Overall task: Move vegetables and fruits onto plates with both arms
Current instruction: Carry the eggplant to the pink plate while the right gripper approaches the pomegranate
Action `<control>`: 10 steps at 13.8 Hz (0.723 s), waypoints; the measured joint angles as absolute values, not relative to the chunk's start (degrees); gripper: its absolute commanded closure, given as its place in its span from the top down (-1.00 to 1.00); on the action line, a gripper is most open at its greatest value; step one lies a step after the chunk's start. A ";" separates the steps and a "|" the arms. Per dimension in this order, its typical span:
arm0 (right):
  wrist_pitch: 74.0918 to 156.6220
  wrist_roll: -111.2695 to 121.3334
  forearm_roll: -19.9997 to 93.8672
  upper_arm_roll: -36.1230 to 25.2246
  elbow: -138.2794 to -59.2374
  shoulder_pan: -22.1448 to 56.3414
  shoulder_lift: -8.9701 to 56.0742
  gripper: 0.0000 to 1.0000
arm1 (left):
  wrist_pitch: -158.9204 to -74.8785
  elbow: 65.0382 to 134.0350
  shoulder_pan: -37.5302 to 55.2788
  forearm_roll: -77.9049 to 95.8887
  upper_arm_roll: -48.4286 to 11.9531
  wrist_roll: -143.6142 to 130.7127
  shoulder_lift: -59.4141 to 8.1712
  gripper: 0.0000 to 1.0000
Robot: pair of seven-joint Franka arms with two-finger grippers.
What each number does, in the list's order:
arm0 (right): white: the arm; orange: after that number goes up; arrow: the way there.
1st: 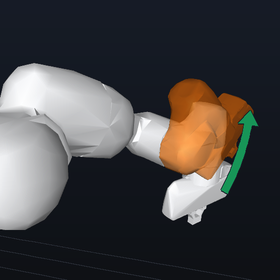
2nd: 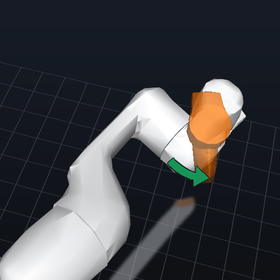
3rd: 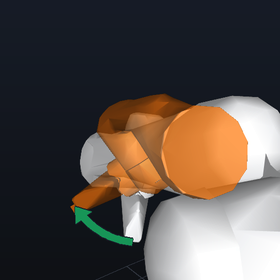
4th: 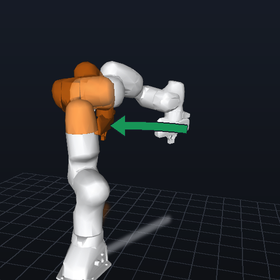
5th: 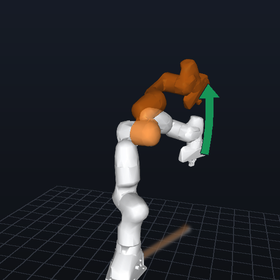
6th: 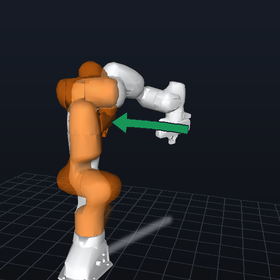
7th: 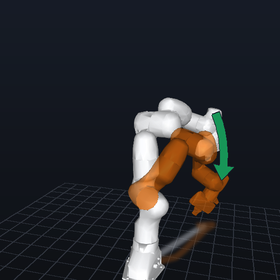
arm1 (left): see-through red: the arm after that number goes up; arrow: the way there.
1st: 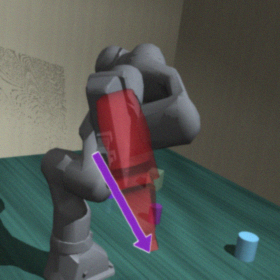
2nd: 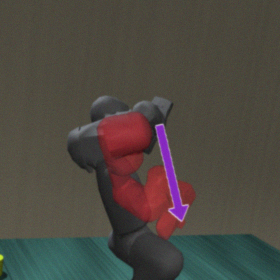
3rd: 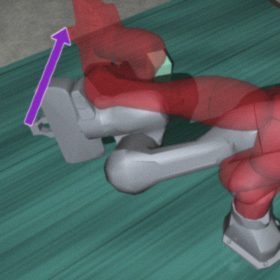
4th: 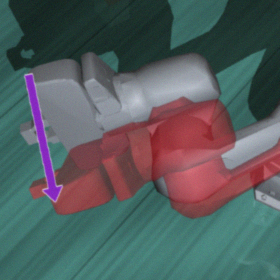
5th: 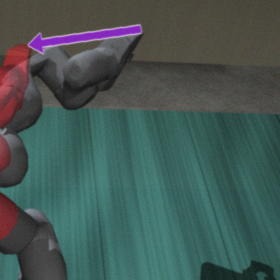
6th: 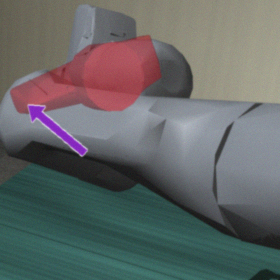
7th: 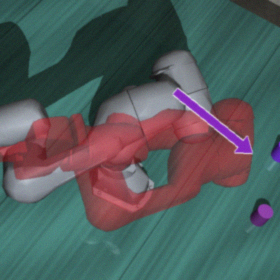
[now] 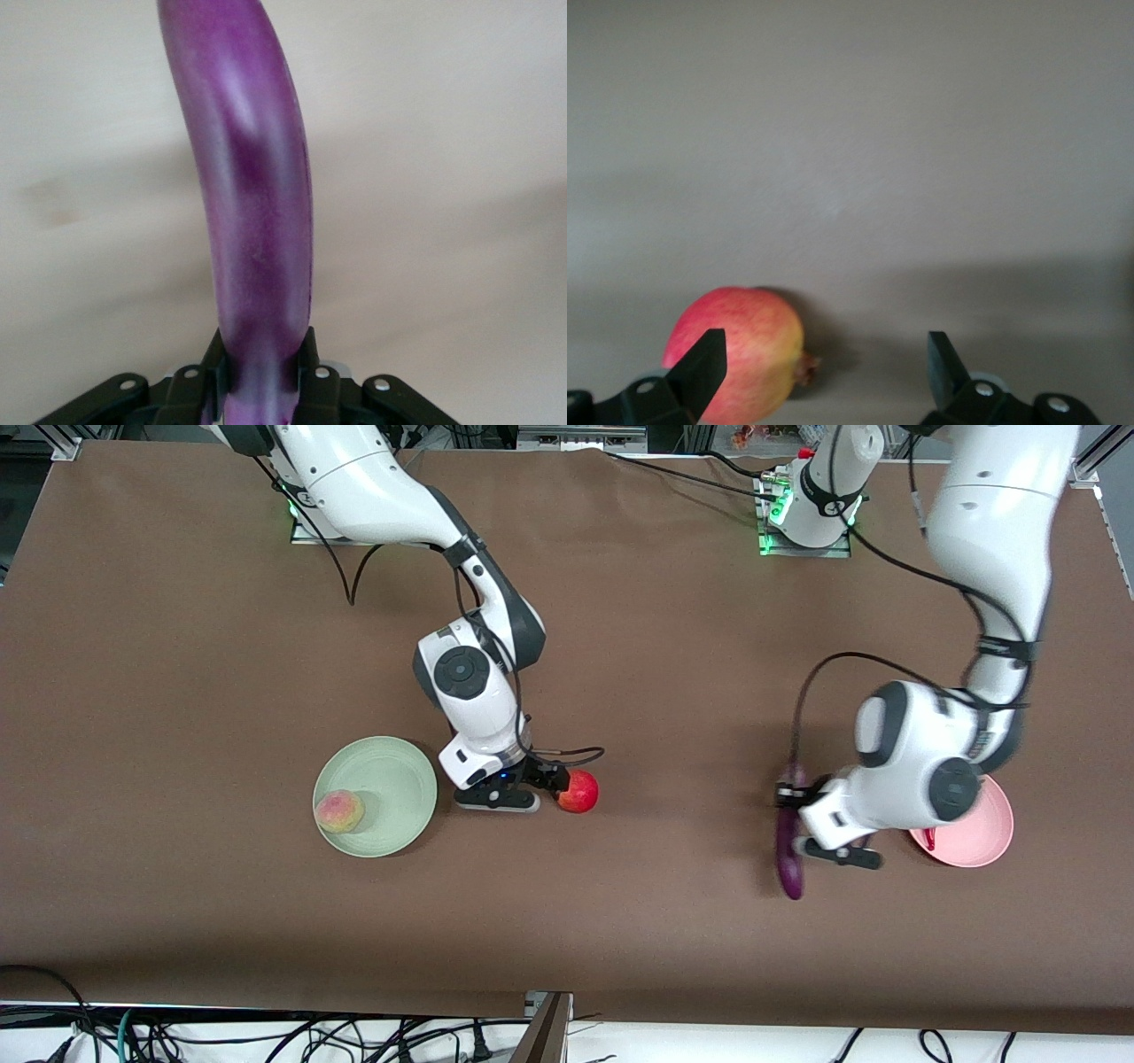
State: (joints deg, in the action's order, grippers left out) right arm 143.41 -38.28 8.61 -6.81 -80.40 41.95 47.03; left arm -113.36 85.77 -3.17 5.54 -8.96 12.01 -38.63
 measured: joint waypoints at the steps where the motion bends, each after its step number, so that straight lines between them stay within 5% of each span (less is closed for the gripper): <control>1: 144.28 -38.64 8.61 -6.80 -80.40 42.67 47.45 0.99 | -112.11 85.79 -6.47 5.54 -8.89 18.09 -38.63 -1.00; 7: 148.13 -38.86 8.59 -6.79 -80.20 44.68 49.39 0.99 | -109.34 86.23 -18.66 -0.55 -8.39 38.93 -38.89 -0.97; 10: 149.80 -38.92 8.59 -6.78 -79.88 46.02 50.67 0.99 | -109.90 86.28 -19.78 -5.70 -8.27 45.43 -39.28 -0.58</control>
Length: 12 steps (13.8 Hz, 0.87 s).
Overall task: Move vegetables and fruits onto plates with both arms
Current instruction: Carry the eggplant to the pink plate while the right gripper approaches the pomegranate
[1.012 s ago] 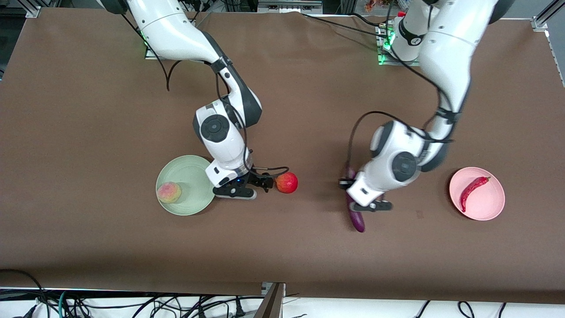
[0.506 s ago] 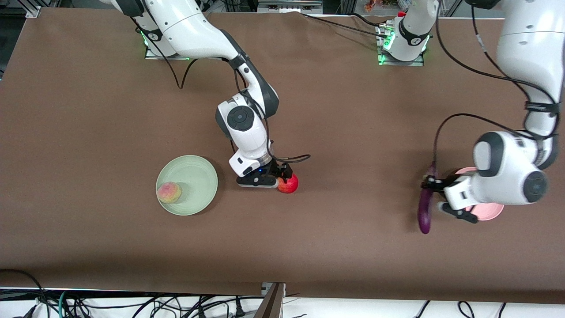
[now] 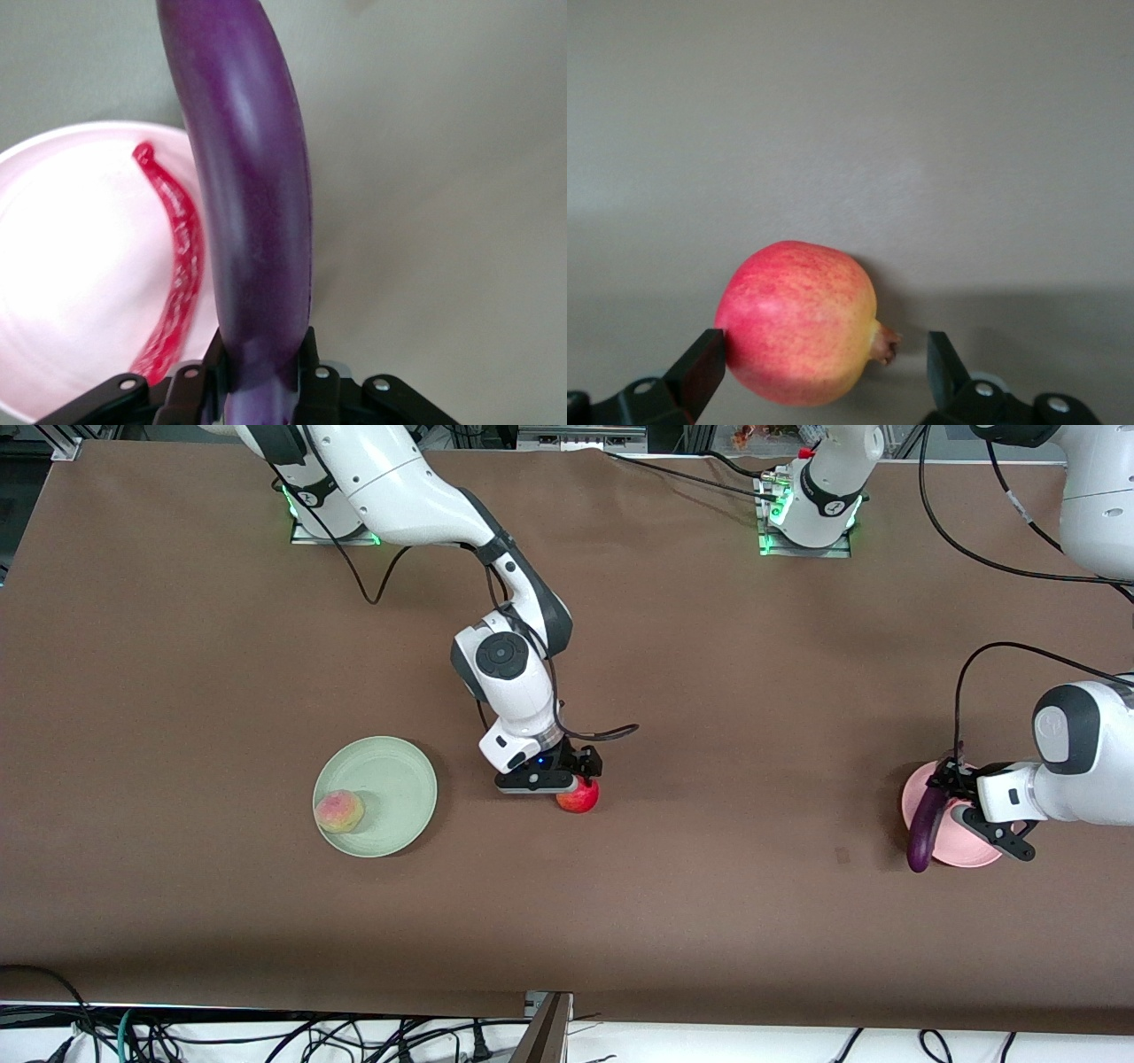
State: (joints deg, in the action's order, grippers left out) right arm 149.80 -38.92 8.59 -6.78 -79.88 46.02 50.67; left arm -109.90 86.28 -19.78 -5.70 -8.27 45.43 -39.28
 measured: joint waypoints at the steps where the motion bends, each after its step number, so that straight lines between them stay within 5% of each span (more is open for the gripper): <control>1: 149.92 -38.99 8.59 -6.78 -79.74 46.33 50.87 0.99 | -111.39 86.20 -20.40 -6.99 -8.23 48.72 -39.89 -0.58; 5: 150.53 -39.05 8.59 -6.82 -79.27 46.59 51.39 0.99 | -116.01 83.62 -23.12 -7.92 -8.11 58.49 -44.04 -0.58; 12: 153.19 -39.05 8.59 -6.79 -79.25 47.20 52.36 0.99 | -116.51 81.39 -23.29 -7.92 -8.29 61.08 -45.33 -0.31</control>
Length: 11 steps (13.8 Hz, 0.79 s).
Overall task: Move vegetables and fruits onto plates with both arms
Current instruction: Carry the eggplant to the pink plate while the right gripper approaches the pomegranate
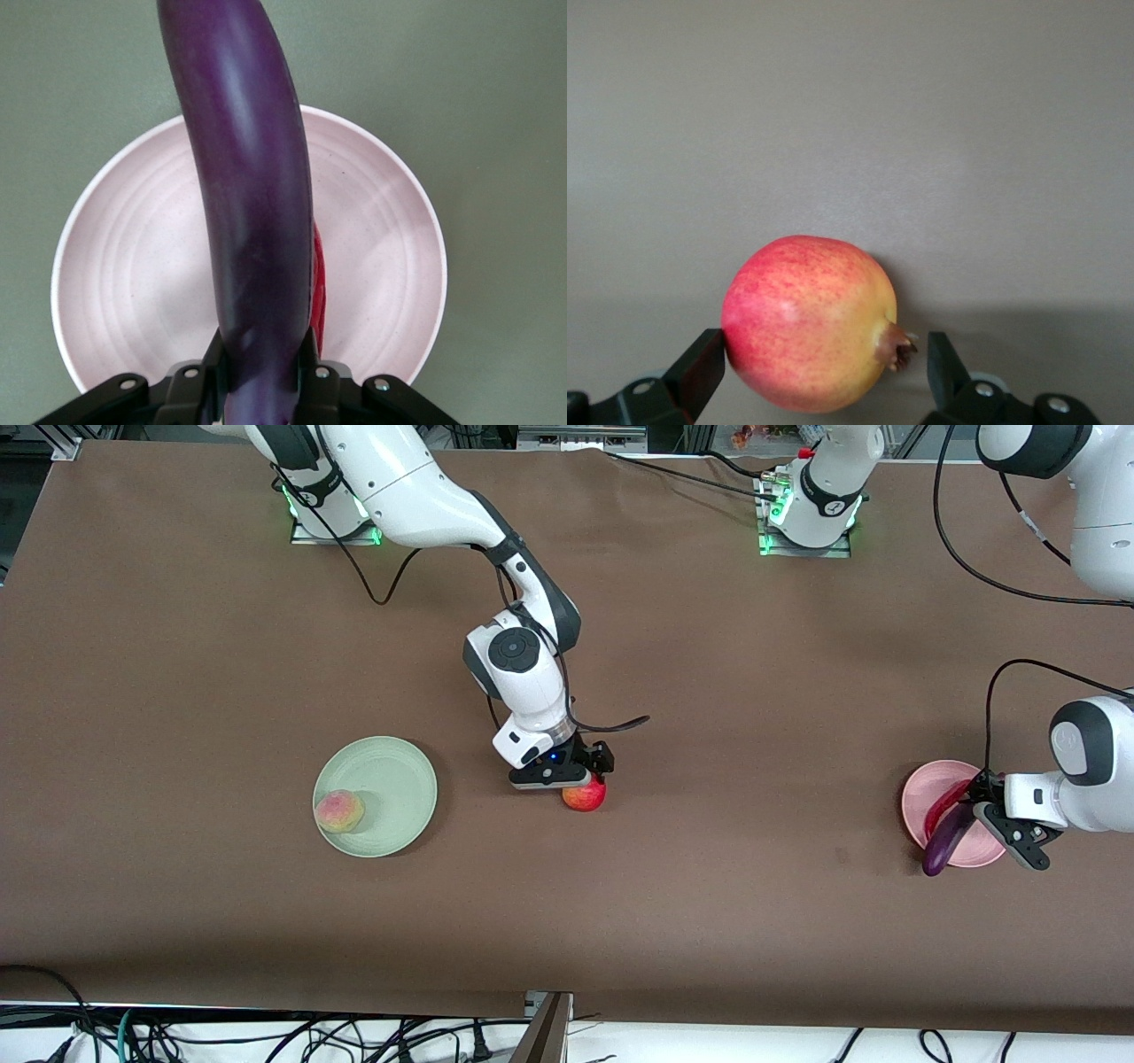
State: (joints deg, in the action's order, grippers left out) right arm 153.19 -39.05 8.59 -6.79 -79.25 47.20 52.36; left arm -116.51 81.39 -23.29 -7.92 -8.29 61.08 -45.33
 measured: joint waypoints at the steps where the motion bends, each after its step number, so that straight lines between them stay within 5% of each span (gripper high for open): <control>1: 153.64 -39.05 8.59 -6.78 -79.24 47.46 52.59 0.99 | -116.76 80.99 -23.29 -7.92 -8.29 61.12 -45.59 -0.28; 4: 154.03 -39.05 8.58 -6.83 -79.25 47.63 53.69 0.82 | -116.95 78.35 -23.23 -7.93 -8.32 62.34 -47.02 -0.14; 6: 155.00 -39.06 8.55 -6.87 -79.24 47.63 54.24 -0.10 | -116.95 76.52 -23.23 -7.93 -8.32 63.62 -48.55 0.09; 8: 155.59 -39.05 8.49 -6.87 -79.24 47.63 54.45 -0.73 | -117.02 75.53 -23.23 -7.93 -8.32 64.13 -49.87 0.63; 9: 155.67 -39.04 8.36 -6.88 -79.22 47.63 54.45 -0.77 | -117.04 75.23 -23.23 -7.93 -8.31 64.23 -50.21 0.98; 11: 155.72 -39.04 7.77 -7.06 -79.09 47.62 54.45 -0.84 | -117.04 74.92 -23.23 -7.93 -8.32 64.26 -50.44 1.00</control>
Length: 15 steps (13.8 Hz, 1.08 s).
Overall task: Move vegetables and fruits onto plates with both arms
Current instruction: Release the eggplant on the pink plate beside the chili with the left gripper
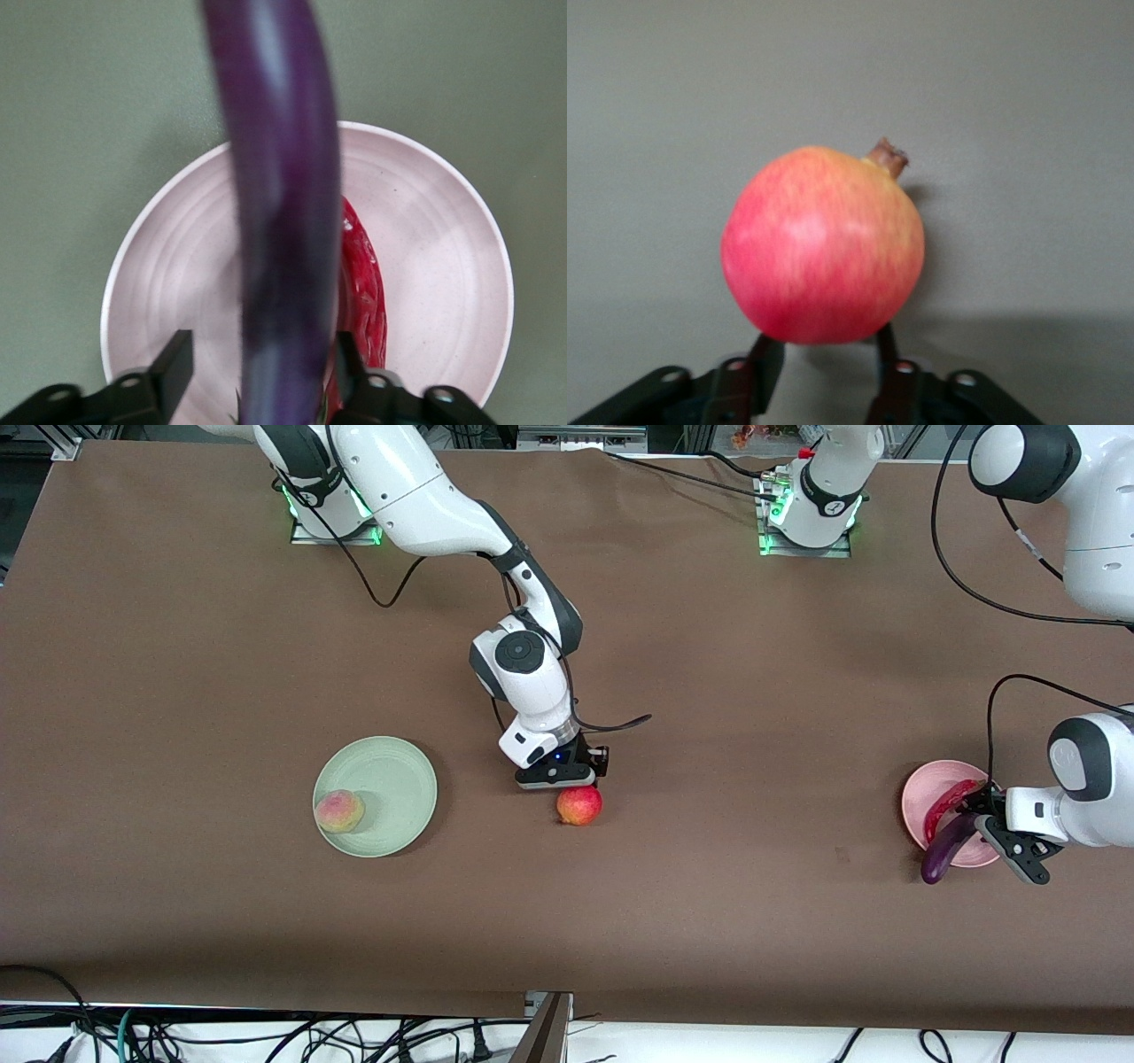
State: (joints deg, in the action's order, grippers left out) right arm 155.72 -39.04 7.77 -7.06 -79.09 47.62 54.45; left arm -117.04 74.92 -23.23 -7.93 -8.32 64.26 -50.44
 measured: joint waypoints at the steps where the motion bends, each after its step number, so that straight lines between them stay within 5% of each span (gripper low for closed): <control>1: 155.73 -39.03 7.56 -7.19 -78.99 47.61 54.45 -0.84 | -117.03 74.79 -23.23 -7.93 -8.32 64.26 -50.45 1.00; 2: 155.73 -39.03 7.52 -7.33 -78.89 47.59 54.45 -0.62 | -117.01 74.60 -23.23 -7.93 -8.34 64.26 -50.45 1.00; 3: 155.73 -39.02 7.51 -7.41 -78.77 47.54 54.45 0.46 | -116.88 74.31 -23.23 -7.93 -8.38 64.26 -50.43 1.00; 4: 155.73 -39.03 7.51 -7.44 -78.68 47.53 54.45 0.99 | -116.29 73.88 -23.23 -7.93 -8.48 64.26 -50.39 1.00; 15: 156.07 -39.81 7.51 -7.77 -78.41 47.96 54.44 1.00 | -94.84 68.01 -22.48 -2.53 -10.97 48.47 -44.37 1.00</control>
